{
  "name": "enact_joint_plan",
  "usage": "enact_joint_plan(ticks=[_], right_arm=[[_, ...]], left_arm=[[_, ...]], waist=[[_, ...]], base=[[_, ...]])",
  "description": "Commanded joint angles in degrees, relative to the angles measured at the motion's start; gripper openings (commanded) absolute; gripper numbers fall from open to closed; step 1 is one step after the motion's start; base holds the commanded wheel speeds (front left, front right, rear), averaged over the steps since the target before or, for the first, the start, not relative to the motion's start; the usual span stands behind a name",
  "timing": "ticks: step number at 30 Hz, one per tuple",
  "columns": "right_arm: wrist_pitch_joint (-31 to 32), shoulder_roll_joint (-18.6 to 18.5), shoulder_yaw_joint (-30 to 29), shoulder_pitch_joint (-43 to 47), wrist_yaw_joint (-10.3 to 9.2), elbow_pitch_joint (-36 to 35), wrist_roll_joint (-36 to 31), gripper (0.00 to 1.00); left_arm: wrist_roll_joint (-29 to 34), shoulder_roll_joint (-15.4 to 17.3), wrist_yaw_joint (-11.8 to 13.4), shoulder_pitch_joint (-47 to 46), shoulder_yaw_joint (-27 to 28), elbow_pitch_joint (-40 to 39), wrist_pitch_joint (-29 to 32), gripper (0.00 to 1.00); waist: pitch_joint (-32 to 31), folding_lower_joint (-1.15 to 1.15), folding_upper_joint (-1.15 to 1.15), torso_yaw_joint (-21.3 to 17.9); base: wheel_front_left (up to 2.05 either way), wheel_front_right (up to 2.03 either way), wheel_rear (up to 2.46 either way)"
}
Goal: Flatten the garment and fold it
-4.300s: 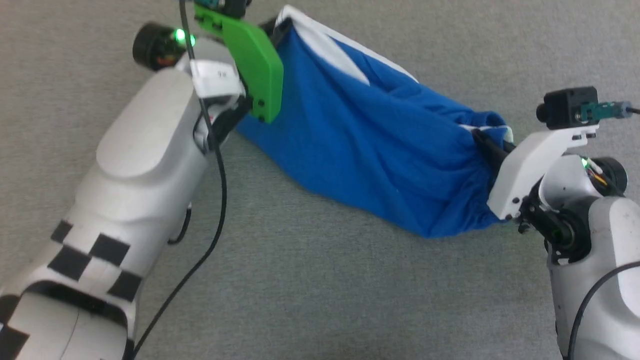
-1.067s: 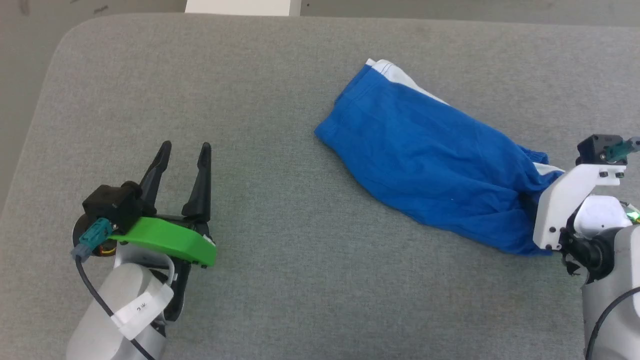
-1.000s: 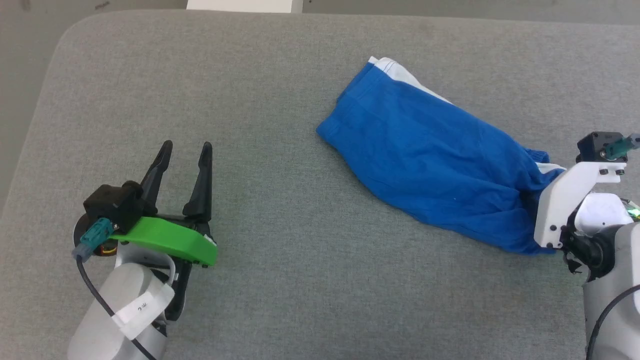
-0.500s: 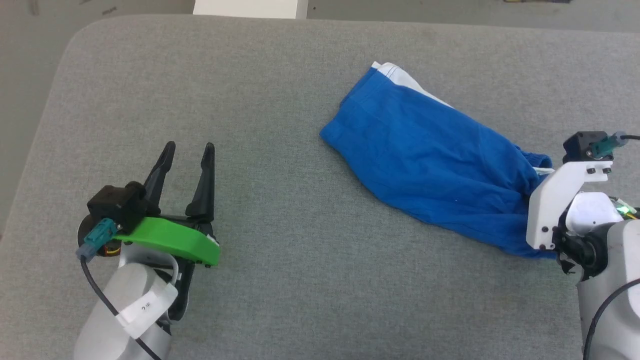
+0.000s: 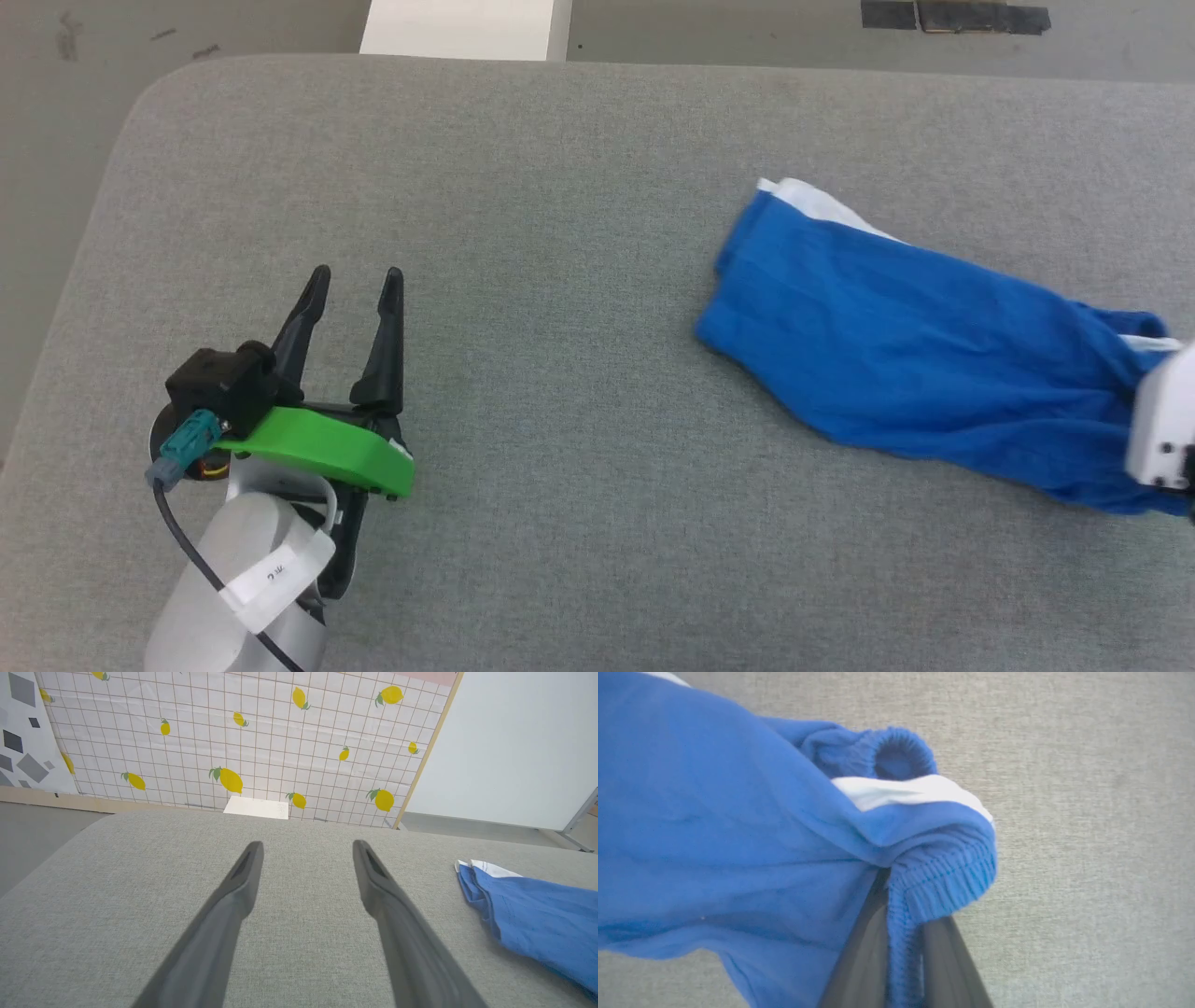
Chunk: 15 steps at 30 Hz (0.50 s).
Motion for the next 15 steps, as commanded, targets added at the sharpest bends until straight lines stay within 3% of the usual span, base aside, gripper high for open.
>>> enact_joint_plan(ticks=[1,9,15], right_arm=[[0.5,-0.4,-1.6,0.5,-0.08,-0.4,-0.6,0.0],[2.0,-0.3,-10.4,0.6,-0.08,-0.5,-6.4,0.0],[3.1,0.0,-9.6,0.5,-0.08,-1.1,-7.9,0.0]], left_arm=[[0.4,-0.3,-0.4,0.5,0.3,0.0,-0.2,1.0],[0.7,-0.6,-1.0,-0.1,0.6,0.3,-0.2,1.0],[0.9,-0.8,-1.1,0.3,1.0,0.8,-0.2,1.0]], waist=[[0.2,0.0,0.0,0.1],[0.9,0.0,0.0,1.0],[0.0,0.0,0.0,0.9]], base=[[0.0,0.0,0.0],[0.0,0.0,0.0],[0.0,0.0,0.0]])
